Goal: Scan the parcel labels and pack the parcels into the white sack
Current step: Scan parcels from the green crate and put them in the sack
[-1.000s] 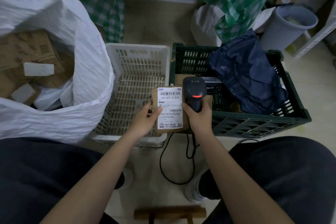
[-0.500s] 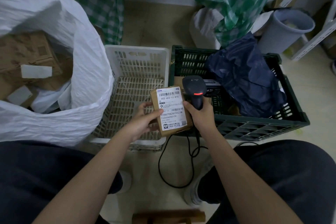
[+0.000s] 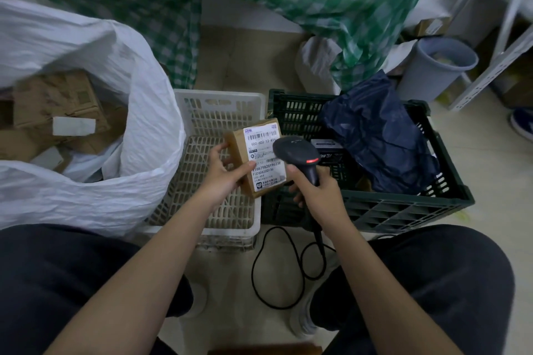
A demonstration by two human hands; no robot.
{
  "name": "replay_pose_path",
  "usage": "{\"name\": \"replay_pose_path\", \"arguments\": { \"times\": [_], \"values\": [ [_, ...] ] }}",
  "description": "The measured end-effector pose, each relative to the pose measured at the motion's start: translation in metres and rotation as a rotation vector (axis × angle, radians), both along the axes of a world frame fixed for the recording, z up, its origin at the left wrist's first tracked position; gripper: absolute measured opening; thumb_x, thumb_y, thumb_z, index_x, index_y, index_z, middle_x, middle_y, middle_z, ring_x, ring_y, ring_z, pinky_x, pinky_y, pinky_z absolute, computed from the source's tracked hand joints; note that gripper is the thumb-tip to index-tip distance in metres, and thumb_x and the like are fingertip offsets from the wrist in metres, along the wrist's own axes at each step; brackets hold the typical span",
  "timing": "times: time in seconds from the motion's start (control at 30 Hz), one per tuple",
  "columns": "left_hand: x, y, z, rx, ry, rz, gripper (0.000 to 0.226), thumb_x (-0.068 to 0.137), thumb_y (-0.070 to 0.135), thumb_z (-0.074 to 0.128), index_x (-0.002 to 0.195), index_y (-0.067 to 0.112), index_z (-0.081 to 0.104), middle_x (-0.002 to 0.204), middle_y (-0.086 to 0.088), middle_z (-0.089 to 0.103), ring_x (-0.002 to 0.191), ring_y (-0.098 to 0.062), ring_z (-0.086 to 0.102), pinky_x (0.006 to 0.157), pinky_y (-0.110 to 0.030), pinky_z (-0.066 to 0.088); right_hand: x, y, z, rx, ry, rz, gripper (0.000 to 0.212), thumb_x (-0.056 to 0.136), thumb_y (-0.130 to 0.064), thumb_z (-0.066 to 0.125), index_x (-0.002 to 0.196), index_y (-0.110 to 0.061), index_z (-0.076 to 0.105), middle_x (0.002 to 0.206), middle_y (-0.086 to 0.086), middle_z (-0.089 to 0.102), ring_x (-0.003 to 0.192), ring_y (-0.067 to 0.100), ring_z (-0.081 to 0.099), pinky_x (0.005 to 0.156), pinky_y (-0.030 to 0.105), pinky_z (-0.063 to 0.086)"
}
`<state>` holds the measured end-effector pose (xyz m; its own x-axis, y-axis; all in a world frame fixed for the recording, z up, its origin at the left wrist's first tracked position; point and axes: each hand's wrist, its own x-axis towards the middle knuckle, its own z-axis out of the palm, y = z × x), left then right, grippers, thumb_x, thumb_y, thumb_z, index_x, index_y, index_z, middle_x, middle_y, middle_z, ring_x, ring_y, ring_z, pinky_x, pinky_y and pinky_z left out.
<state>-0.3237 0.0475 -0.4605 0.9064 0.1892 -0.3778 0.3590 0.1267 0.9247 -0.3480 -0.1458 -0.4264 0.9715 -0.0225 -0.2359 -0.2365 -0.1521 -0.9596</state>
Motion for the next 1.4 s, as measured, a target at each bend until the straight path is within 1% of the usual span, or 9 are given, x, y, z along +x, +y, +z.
{"name": "replay_pose_path", "arguments": {
  "times": [0.1, 0.2, 0.33, 0.5, 0.6, 0.87, 1.07, 1.27, 1.4],
  "values": [
    [-0.001, -0.002, 0.004, 0.02, -0.014, 0.009, 0.081, 0.08, 0.014, 0.076, 0.142, 0.027, 0.025, 0.14, -0.009, 0.046, 0.107, -0.02, 0.056, 0.085, -0.041, 0.056, -0.012, -0.001, 0.008, 0.029, 0.019, 0.055, 0.043, 0.093, -0.05, 0.052, 0.089, -0.009, 0.064, 0.069, 0.007, 0.063, 0.06, 0.015, 0.057, 0.058, 0.029, 0.047],
    [-0.001, -0.003, 0.008, 0.031, -0.034, 0.0, 0.081, 0.08, 0.014, 0.076, 0.142, 0.026, 0.025, 0.14, -0.011, 0.046, 0.112, -0.023, 0.054, 0.089, -0.043, 0.054, -0.02, -0.002, 0.016, 0.007, 0.042, 0.06, 0.064, 0.094, -0.06, 0.033, 0.092, -0.005, 0.066, 0.068, 0.01, 0.063, 0.059, 0.017, 0.057, 0.056, 0.028, 0.046],
    [-0.002, -0.005, 0.013, 0.034, -0.035, -0.02, 0.082, 0.079, 0.015, 0.076, 0.142, 0.028, 0.025, 0.141, -0.011, 0.046, 0.117, -0.026, 0.054, 0.095, -0.052, 0.05, -0.026, -0.002, 0.021, -0.057, -0.015, 0.059, 0.071, 0.084, -0.069, 0.026, 0.085, -0.009, 0.064, 0.063, 0.008, 0.061, 0.054, 0.017, 0.057, 0.049, 0.025, 0.044],
    [-0.001, -0.011, 0.019, 0.001, -0.05, -0.01, 0.08, 0.079, 0.013, 0.076, 0.14, 0.03, 0.026, 0.138, -0.01, 0.05, 0.109, -0.023, 0.058, 0.084, -0.04, 0.055, -0.033, -0.001, 0.022, -0.092, -0.072, 0.05, 0.074, 0.079, -0.072, 0.024, 0.075, -0.009, 0.062, 0.058, 0.005, 0.06, 0.05, 0.014, 0.056, 0.052, 0.027, 0.046],
    [-0.001, -0.014, 0.022, 0.012, -0.056, -0.015, 0.082, 0.078, 0.014, 0.077, 0.141, 0.029, 0.026, 0.138, -0.009, 0.049, 0.111, -0.023, 0.058, 0.084, -0.038, 0.055, -0.034, -0.002, 0.023, -0.063, -0.063, -0.008, 0.077, 0.077, -0.074, 0.024, 0.076, -0.007, 0.062, 0.057, 0.004, 0.06, 0.049, 0.014, 0.056, 0.053, 0.029, 0.046],
    [-0.001, -0.013, 0.023, 0.018, -0.059, -0.025, 0.082, 0.078, 0.015, 0.077, 0.14, 0.031, 0.026, 0.141, -0.012, 0.045, 0.118, -0.029, 0.054, 0.094, -0.051, 0.051, -0.033, -0.006, 0.031, -0.052, -0.071, -0.045, 0.071, 0.079, -0.071, 0.026, 0.073, -0.009, 0.061, 0.057, 0.006, 0.06, 0.05, 0.016, 0.055, 0.053, 0.03, 0.046],
    [-0.006, -0.01, 0.031, 0.016, -0.089, -0.019, 0.081, 0.08, 0.015, 0.076, 0.141, 0.029, 0.025, 0.139, -0.009, 0.047, 0.114, -0.024, 0.056, 0.091, -0.044, 0.053, -0.032, -0.005, 0.034, -0.048, -0.065, -0.022, 0.061, 0.094, -0.06, 0.031, 0.082, -0.009, 0.063, 0.059, 0.004, 0.06, 0.05, 0.013, 0.055, 0.051, 0.027, 0.045],
    [-0.012, -0.005, 0.051, -0.02, -0.17, 0.018, 0.078, 0.079, 0.016, 0.077, 0.139, 0.03, 0.028, 0.135, -0.007, 0.052, 0.111, -0.023, 0.06, 0.082, -0.039, 0.057, -0.034, -0.002, 0.048, -0.021, -0.118, 0.046, 0.043, 0.095, -0.052, 0.046, 0.089, -0.012, 0.06, 0.069, 0.002, 0.062, 0.053, 0.007, 0.054, 0.05, 0.021, 0.045],
    [-0.02, 0.001, 0.073, -0.073, -0.267, 0.082, 0.069, 0.08, 0.015, 0.075, 0.131, 0.033, 0.033, 0.131, -0.002, 0.055, 0.113, -0.018, 0.059, 0.078, -0.036, 0.058, -0.033, 0.003, 0.063, -0.031, -0.199, 0.124, 0.034, 0.091, -0.047, 0.058, 0.112, -0.021, 0.054, 0.086, -0.001, 0.067, 0.063, 0.002, 0.06, 0.061, 0.023, 0.048]
  ]
}}
